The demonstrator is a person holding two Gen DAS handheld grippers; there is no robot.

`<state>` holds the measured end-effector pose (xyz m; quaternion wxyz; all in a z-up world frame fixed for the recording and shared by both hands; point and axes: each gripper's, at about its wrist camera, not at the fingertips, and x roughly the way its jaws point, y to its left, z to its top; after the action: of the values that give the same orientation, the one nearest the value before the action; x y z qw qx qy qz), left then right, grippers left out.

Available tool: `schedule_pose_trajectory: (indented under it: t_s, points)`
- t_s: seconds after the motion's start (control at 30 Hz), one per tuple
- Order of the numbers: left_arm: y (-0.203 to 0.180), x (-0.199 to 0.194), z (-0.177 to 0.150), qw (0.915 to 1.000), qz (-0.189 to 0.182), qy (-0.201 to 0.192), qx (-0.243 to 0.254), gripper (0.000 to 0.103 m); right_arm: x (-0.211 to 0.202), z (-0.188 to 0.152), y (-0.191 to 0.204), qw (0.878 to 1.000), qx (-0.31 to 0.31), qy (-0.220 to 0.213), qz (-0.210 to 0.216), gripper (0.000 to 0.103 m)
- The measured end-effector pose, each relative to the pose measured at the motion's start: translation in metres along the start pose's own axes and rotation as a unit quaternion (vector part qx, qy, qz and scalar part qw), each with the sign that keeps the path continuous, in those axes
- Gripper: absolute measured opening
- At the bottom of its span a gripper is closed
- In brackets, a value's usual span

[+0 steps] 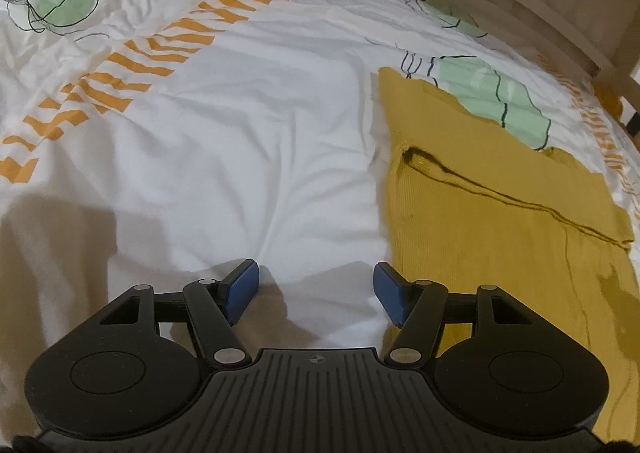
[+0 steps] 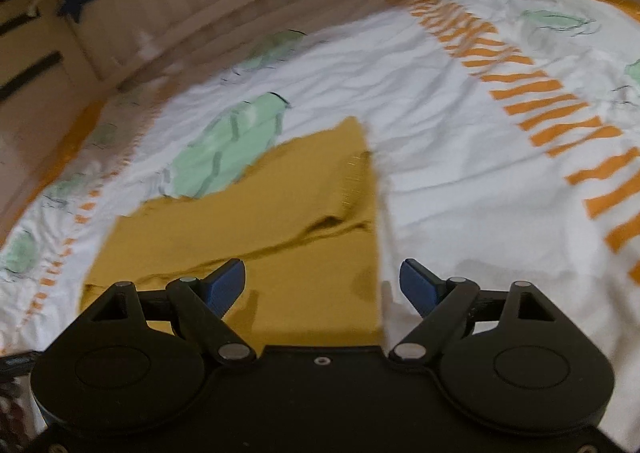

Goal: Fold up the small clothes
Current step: 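Withdraw the right gripper from the folded sweater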

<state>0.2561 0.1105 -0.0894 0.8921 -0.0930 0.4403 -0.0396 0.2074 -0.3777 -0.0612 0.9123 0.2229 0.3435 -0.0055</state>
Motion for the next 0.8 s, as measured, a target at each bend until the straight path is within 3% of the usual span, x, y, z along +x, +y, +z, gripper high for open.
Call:
schedule_pose_trajectory:
  t_s: [0.17, 0.37, 0.47, 0.63, 0.8]
  points:
    - [-0.001, 0.004, -0.003, 0.9999, -0.006, -0.012, -0.002, 0.071, 0.020, 0.005, 0.008, 0.998, 0.016, -0.006, 0.057, 0.086]
    - [-0.003, 0.006, -0.002, 0.9999, -0.008, -0.014, -0.004, 0.078, 0.054, 0.010, 0.022, 0.997, 0.012, 0.002, 0.075, 0.086]
    - [-0.003, 0.006, -0.002, 0.9998, -0.007, -0.014, -0.009, 0.079, 0.064, 0.015, 0.022, 0.998, 0.015, -0.006, 0.059, 0.086]
    - [-0.003, 0.007, 0.000, 0.9998, -0.006, -0.012, -0.013, 0.081, 0.049, 0.022, 0.021, 0.997, 0.022, -0.071, -0.006, 0.086]
    - [-0.003, 0.007, 0.000, 0.9998, -0.007, -0.013, -0.011, 0.082, 0.024, 0.009, 0.015, 0.997, 0.026, -0.064, -0.030, 0.086]
